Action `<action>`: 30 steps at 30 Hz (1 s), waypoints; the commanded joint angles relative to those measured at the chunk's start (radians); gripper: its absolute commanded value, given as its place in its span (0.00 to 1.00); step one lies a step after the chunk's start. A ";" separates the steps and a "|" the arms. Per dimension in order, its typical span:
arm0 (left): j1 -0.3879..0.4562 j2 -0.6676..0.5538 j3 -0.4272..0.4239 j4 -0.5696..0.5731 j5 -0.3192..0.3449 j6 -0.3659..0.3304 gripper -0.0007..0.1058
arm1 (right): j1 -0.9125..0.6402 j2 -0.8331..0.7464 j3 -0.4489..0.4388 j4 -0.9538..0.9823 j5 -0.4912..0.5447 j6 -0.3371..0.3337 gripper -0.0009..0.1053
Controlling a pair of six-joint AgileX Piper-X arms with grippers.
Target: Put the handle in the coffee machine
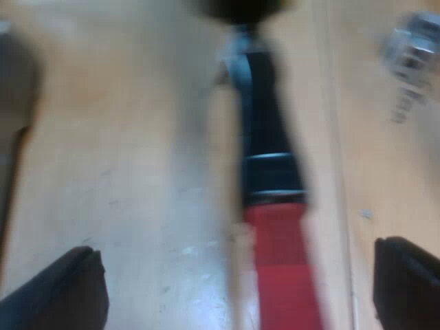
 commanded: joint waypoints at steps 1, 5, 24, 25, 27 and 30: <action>0.017 0.004 0.009 -0.038 0.021 -0.014 0.76 | -0.001 -0.008 -0.020 -0.008 -0.024 -0.012 0.01; 0.017 0.015 0.025 -0.038 0.088 0.009 0.76 | -0.001 -0.008 -0.020 -0.010 -0.024 -0.012 0.01; -0.062 0.154 0.055 -0.089 0.112 0.043 0.76 | -0.001 -0.008 -0.020 -0.045 -0.047 0.018 0.01; -0.062 0.154 0.073 -0.102 0.105 0.044 0.76 | -0.001 -0.008 -0.020 -0.045 -0.047 0.018 0.01; -0.062 0.154 0.086 -0.105 0.073 0.045 0.76 | -0.001 -0.008 -0.020 -0.045 -0.047 0.018 0.01; -0.058 0.154 0.089 -0.108 0.062 0.048 0.76 | -0.001 -0.008 -0.020 -0.045 -0.047 0.018 0.01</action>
